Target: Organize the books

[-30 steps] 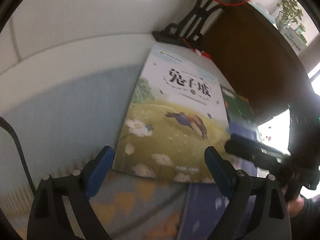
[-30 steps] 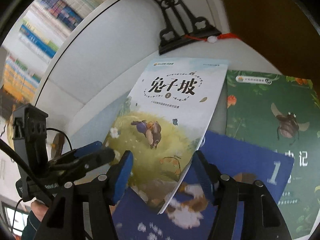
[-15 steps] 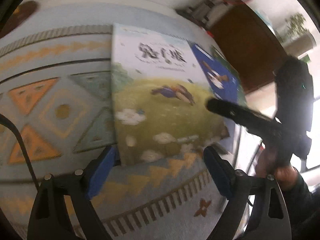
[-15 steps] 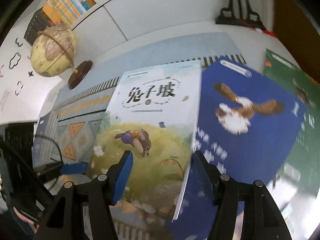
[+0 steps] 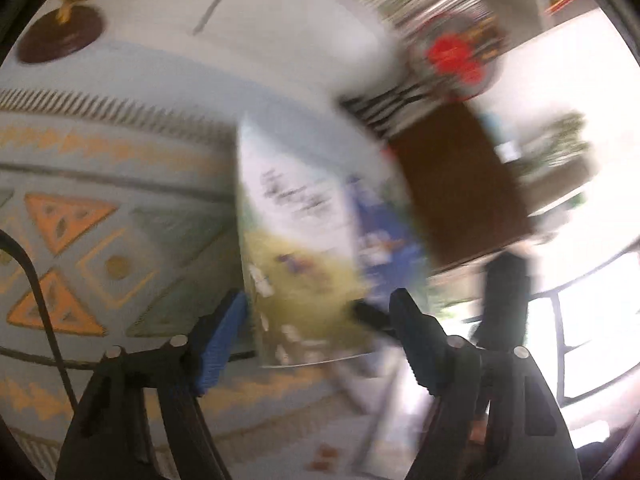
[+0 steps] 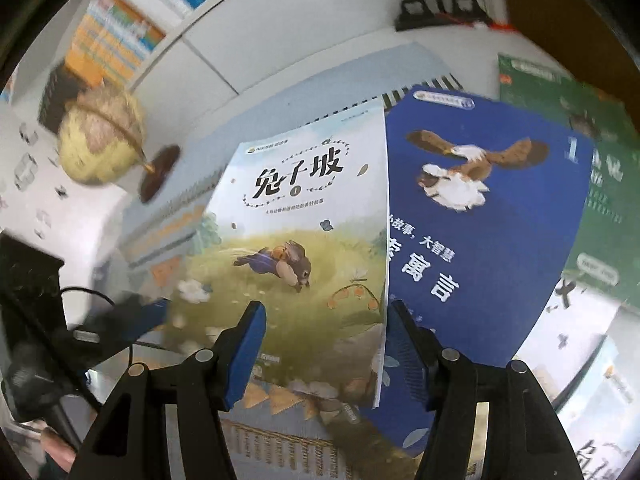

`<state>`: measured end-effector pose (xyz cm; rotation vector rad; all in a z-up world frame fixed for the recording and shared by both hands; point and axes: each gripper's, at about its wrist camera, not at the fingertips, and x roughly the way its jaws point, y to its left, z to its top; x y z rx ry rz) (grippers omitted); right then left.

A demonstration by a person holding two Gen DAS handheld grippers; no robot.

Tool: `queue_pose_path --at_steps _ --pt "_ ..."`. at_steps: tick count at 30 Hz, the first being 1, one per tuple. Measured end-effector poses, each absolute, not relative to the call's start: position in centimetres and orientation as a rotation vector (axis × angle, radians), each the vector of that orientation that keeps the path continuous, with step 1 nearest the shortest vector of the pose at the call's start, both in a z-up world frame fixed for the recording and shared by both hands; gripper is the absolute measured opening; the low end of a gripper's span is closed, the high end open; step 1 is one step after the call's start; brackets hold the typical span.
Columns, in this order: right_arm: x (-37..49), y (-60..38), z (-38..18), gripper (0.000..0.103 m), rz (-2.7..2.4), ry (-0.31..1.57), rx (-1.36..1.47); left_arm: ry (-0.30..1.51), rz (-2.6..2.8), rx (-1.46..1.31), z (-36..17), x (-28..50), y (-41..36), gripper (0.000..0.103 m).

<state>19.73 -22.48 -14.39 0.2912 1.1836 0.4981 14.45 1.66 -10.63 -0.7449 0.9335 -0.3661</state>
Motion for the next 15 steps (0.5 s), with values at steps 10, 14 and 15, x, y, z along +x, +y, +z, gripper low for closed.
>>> queue_pose_path --at_steps 10,14,15 --pt "20.2 -24.7 -15.4 0.062 0.591 1.230 0.533 1.092 -0.355 -0.918 -17.4 18.1 -0.9 0.041" --pt "20.1 -24.4 -14.8 0.062 0.596 1.250 0.503 1.075 -0.379 -1.062 -18.1 17.9 0.3 0.014" --pt "20.1 -24.5 -15.0 0.063 0.601 1.277 0.523 1.075 -0.398 -1.105 -18.1 18.1 0.7 0.014"
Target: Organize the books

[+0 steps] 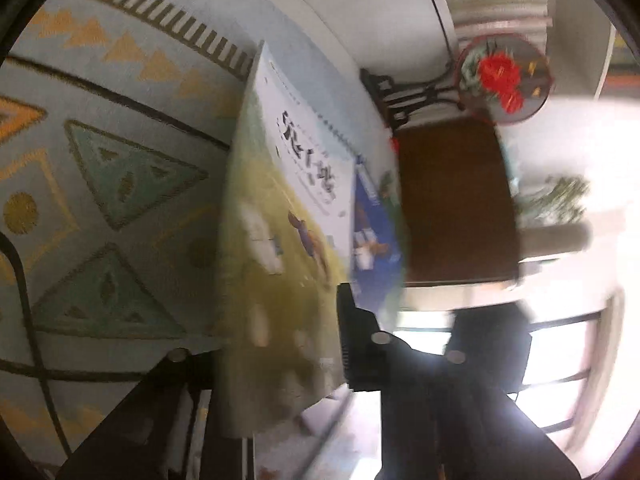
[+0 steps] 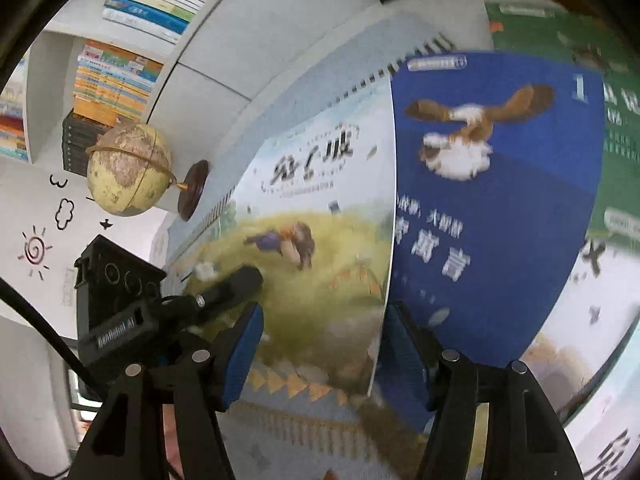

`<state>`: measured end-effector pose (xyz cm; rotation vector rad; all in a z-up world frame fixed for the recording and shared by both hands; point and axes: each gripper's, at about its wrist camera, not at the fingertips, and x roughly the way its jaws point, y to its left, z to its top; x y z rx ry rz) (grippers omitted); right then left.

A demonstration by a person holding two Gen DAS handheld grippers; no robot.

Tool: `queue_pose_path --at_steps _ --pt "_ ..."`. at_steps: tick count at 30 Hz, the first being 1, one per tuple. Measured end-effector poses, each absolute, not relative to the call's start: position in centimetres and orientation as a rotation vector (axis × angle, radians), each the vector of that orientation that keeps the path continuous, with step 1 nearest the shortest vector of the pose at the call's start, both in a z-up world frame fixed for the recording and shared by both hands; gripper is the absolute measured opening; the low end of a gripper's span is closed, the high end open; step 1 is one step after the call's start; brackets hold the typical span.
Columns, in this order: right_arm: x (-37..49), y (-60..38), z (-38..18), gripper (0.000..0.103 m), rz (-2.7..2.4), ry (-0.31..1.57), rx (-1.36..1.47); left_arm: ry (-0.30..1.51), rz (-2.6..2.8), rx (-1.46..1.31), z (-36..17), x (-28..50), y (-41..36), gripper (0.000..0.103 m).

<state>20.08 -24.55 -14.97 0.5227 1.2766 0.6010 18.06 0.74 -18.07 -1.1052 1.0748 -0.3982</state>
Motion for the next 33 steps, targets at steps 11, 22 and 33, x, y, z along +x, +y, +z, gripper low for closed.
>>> queue_pose_path --at_steps 11,22,33 --pt "21.5 -26.7 -17.0 0.056 0.616 1.282 0.955 1.112 -0.486 -1.267 -17.9 18.7 1.1 0.014" --pt "19.3 -20.1 -11.2 0.022 0.548 1.079 0.153 1.176 -0.230 -0.448 -13.2 16.8 -4.1 0.034" --pt "14.9 -18.1 -8.5 0.022 0.692 0.944 -0.070 1.054 -0.153 -0.192 -9.2 12.2 -4.2 0.036"
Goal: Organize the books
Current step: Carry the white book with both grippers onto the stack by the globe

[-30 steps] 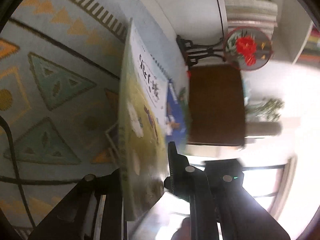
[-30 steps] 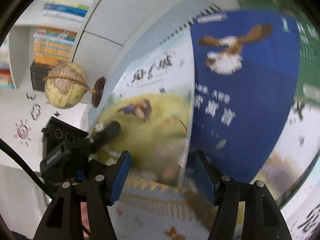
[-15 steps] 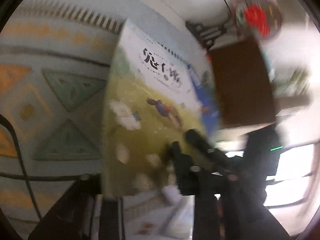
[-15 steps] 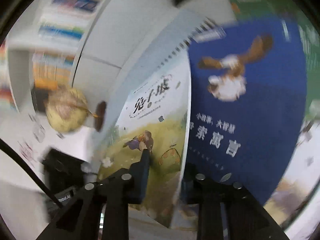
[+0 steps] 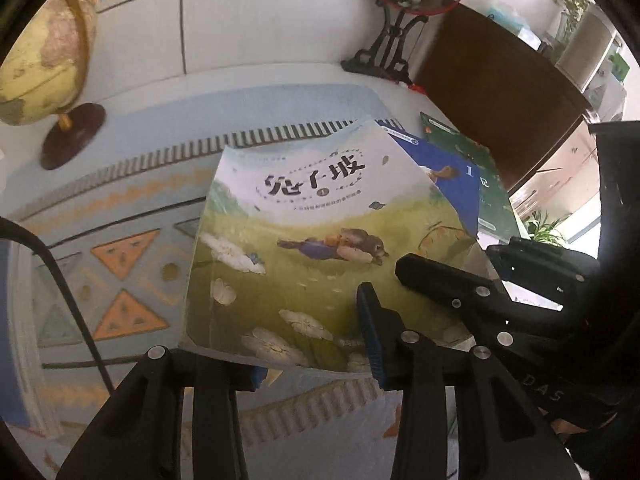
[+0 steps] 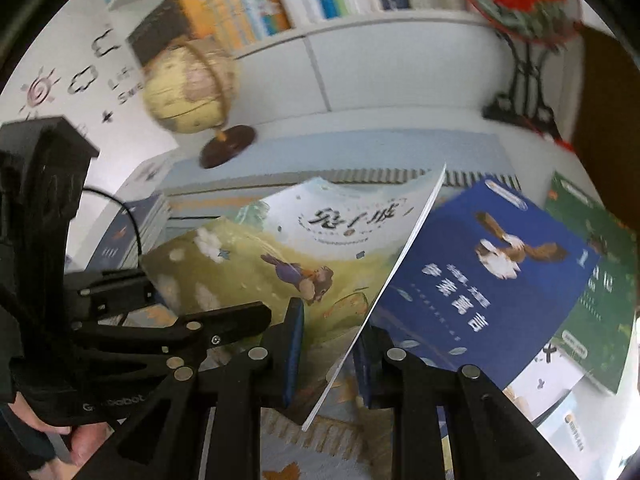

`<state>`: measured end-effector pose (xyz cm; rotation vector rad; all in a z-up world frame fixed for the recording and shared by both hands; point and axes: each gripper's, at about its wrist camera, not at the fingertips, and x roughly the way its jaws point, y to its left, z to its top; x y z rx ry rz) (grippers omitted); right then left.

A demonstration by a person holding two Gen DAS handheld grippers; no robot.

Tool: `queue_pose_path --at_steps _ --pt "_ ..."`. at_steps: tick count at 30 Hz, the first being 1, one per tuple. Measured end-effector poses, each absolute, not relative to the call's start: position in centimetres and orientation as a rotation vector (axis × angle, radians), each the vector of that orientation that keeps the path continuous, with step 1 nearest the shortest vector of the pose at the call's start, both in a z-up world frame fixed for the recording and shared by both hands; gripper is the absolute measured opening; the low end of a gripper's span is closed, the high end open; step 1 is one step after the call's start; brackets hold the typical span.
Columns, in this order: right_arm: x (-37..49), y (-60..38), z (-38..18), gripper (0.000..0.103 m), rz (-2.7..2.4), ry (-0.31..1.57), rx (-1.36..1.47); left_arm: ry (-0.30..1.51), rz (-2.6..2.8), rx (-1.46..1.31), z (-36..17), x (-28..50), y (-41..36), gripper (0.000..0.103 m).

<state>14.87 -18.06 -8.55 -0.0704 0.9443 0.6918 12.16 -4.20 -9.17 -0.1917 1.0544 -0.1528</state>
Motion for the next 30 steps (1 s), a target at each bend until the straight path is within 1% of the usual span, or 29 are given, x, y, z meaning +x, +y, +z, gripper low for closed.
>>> queue_pose_path --at_steps 4,8,11,16,19,23,25,30 --pt "13.7 -16.8 -6.5 0.022 0.745 0.924 -0.031 1.000 -0.140 -0.241 -6.8 10.2 -1.6 0.036" --pt "11.3 -14.2 -3.3 0.022 0.781 0.824 -0.038 0.898 -0.089 -0.222 -3.0 7.5 2.0 0.036" --pt "9.3 -10.8 -0.9 0.022 0.798 0.747 -0.058 0.828 -0.064 -0.208 -0.4 5.2 5.5 0.036" --pt "5.1 -3.4 1.7 0.022 0.814 0.655 -0.092 0.751 -0.016 -0.191 2.0 1.5 11.9 0.036" --pt "3.3 1.0 2.0 0.023 0.839 0.640 -0.094 0.730 0.037 -0.171 2.1 -0.7 16.3 0.036" --pt "1.8 7.3 0.9 0.023 0.893 0.656 -0.072 0.728 0.107 -0.196 1.3 -3.1 22.0 0.036" --pt "1.4 10.0 0.1 0.023 0.915 0.676 -0.069 0.732 0.137 -0.217 0.3 -4.2 24.6 0.036" --pt "1.0 15.6 -2.3 0.023 0.949 0.735 -0.107 0.748 0.180 -0.272 -2.7 -4.9 28.2 0.035"
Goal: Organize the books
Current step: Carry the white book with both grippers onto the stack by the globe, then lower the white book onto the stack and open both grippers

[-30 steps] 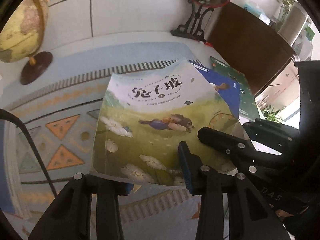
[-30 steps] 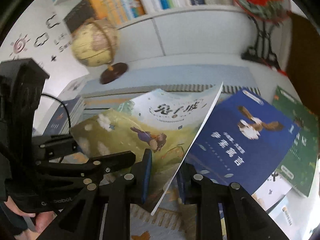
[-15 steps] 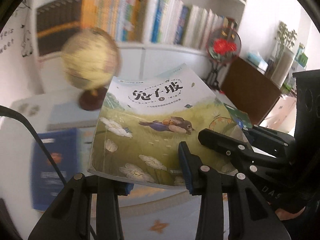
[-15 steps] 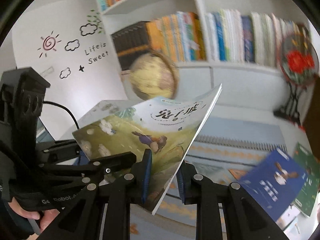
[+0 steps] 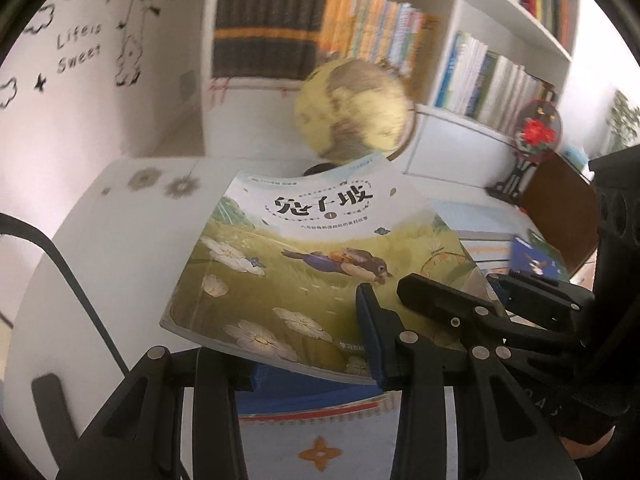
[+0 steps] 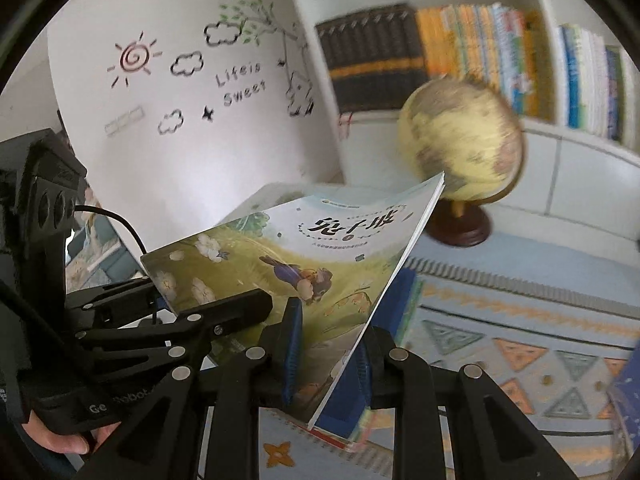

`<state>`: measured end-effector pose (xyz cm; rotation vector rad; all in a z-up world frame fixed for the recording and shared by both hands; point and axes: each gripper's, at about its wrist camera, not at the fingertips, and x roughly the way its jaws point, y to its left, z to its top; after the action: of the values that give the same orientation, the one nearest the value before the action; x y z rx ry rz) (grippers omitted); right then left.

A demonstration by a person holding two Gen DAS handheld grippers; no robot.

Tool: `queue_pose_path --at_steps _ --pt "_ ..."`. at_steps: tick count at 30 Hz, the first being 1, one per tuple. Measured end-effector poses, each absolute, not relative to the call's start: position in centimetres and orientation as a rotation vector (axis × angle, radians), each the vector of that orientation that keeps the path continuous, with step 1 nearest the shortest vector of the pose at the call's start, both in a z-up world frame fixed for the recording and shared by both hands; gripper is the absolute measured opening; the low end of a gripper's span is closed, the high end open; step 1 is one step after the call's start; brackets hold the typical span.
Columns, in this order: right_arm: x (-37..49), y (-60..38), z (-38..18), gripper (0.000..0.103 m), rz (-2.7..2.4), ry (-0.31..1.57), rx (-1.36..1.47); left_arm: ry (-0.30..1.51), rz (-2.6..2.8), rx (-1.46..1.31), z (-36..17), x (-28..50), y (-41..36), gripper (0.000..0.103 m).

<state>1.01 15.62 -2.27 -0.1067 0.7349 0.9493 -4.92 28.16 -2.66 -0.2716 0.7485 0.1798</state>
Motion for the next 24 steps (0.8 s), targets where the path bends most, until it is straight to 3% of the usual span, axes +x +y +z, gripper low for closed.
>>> queue_pose_path --at_steps 11,24 --pt "4.0 18.2 -8.5 0.024 0.925 0.912 -0.136 0.816 0.161 -0.379 -9.0 -3.9 29.3 0.034" --pt "4.5 17.9 -12.0 0.025 0.915 1.023 -0.054 0.911 0.170 -0.475 -11.8 -5.2 30.6 0.036"
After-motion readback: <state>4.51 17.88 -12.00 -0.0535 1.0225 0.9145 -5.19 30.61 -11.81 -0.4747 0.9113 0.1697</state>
